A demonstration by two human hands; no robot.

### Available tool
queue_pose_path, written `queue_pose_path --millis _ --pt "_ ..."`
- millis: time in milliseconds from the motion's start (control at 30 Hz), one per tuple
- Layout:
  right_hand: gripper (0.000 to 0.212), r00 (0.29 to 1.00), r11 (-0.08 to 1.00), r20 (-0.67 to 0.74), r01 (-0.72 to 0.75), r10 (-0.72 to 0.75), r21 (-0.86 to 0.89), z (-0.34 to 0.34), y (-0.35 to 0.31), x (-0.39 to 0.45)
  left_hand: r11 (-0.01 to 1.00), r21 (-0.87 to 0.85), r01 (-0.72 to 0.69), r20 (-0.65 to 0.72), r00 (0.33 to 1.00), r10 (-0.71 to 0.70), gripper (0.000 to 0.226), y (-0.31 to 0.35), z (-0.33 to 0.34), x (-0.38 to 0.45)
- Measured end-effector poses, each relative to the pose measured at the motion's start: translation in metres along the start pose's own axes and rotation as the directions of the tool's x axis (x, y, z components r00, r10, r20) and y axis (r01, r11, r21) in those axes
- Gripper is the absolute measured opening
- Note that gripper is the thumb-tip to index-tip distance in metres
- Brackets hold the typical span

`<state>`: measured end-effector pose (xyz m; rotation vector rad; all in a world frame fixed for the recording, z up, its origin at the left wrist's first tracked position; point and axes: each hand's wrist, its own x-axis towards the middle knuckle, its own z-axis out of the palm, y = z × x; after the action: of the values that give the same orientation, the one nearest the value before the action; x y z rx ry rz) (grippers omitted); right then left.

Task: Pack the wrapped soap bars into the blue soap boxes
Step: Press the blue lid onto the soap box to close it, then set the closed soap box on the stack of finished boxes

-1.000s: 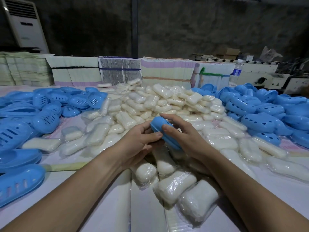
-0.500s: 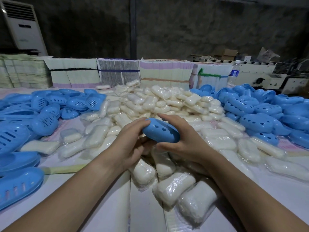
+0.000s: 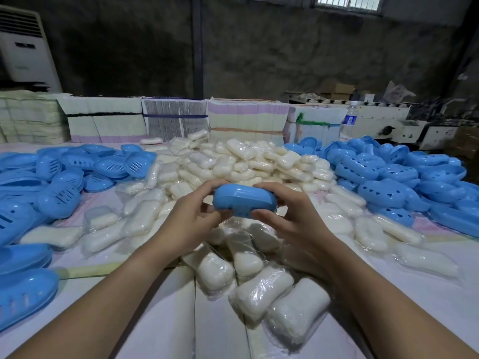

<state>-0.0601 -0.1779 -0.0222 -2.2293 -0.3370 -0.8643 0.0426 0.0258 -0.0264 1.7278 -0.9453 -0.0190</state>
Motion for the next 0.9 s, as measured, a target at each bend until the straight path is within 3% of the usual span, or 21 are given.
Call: queue_pose_path --millis 200,300,433,567,667,767,900 --pt "0.036 0.998 0.998 0.026 0.051 -0.05 -0.047 -0.005 -0.003 0.002 0.985 0.135 -0.11 0.023 0.994 0.108 0.042 -0.004 -0.006 0.001" --pt "0.038 1.0 1.0 0.027 -0.014 0.014 -0.014 -0.009 -0.005 -0.001 0.976 0.144 -0.162 0.044 0.987 0.157 0.044 -0.004 -0.006 0.0" --pt "0.046 0.954 0.981 0.233 -0.195 0.191 -0.004 -0.017 -0.007 0.001 0.937 0.228 -0.264 0.095 0.964 0.248 0.042 -0.001 -0.003 -0.004" --pt "0.047 0.908 0.969 0.369 -0.238 0.199 0.062 -0.018 -0.012 0.005 0.849 0.326 -0.416 0.128 0.909 0.396 0.047 0.008 0.0 -0.008" --pt "0.051 0.905 0.96 0.35 -0.275 0.24 0.054 -0.022 -0.014 0.0 0.802 0.335 -0.494 0.12 0.867 0.484 0.05 0.01 0.007 -0.01" --pt "0.045 0.898 0.944 0.315 -0.329 0.306 0.02 -0.038 -0.016 -0.014 0.806 0.369 -0.463 0.123 0.884 0.451 0.061 0.006 0.013 -0.01" --pt "0.048 0.9 0.902 0.089 -0.417 0.427 -0.107 -0.098 -0.004 -0.039 0.867 0.34 -0.364 0.102 0.931 0.351 0.055 -0.007 0.011 -0.01"
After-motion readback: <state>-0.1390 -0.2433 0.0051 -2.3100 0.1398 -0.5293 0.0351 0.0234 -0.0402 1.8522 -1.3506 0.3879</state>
